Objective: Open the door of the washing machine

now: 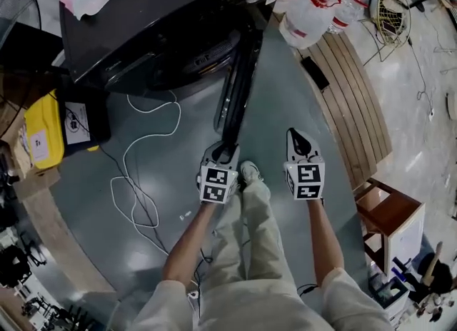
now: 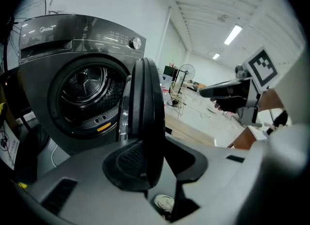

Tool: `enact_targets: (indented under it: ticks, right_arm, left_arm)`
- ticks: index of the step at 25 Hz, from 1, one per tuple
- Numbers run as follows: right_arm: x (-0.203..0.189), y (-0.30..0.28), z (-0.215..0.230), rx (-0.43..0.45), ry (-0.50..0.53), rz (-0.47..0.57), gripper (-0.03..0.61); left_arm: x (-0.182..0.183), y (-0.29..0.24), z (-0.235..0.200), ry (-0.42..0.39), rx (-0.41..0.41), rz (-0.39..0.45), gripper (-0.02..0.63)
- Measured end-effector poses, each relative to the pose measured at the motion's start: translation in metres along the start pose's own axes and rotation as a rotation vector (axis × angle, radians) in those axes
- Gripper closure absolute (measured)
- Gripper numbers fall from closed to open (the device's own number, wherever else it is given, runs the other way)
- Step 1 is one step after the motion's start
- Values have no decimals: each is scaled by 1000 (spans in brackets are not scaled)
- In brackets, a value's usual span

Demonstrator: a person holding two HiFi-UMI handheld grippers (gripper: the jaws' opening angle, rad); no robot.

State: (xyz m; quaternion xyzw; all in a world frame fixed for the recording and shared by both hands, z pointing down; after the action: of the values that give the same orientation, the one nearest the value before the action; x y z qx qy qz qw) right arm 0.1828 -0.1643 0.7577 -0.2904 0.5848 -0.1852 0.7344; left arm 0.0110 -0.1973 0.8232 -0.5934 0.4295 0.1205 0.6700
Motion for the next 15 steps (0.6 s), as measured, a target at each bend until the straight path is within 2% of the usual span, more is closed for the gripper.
enact_targets:
  ticks: [3, 9, 15]
  right_arm:
    - [-9, 10, 20, -38, -35, -1, 580]
    - [-20, 31, 56, -104, -94, 7, 580]
    - [-30, 58, 101, -177, -150, 17, 580]
  left_arm:
    - [0, -6, 17, 11, -32, -11, 497]
    - [17, -22, 58, -68, -119, -25, 512]
    - [33, -44, 102, -25, -171, -24, 511]
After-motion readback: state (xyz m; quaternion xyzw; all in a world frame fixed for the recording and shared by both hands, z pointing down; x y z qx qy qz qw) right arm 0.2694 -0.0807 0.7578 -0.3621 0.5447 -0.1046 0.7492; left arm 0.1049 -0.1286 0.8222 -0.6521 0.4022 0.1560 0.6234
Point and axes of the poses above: the fingertips, and each gripper's own axes: y backward along the fingers, z to its right, x out of its top, the point moved 1 cm from there along y, backward along the fingers, and after that the axes turned 13 degrees about -y, right-handed, at the moved point
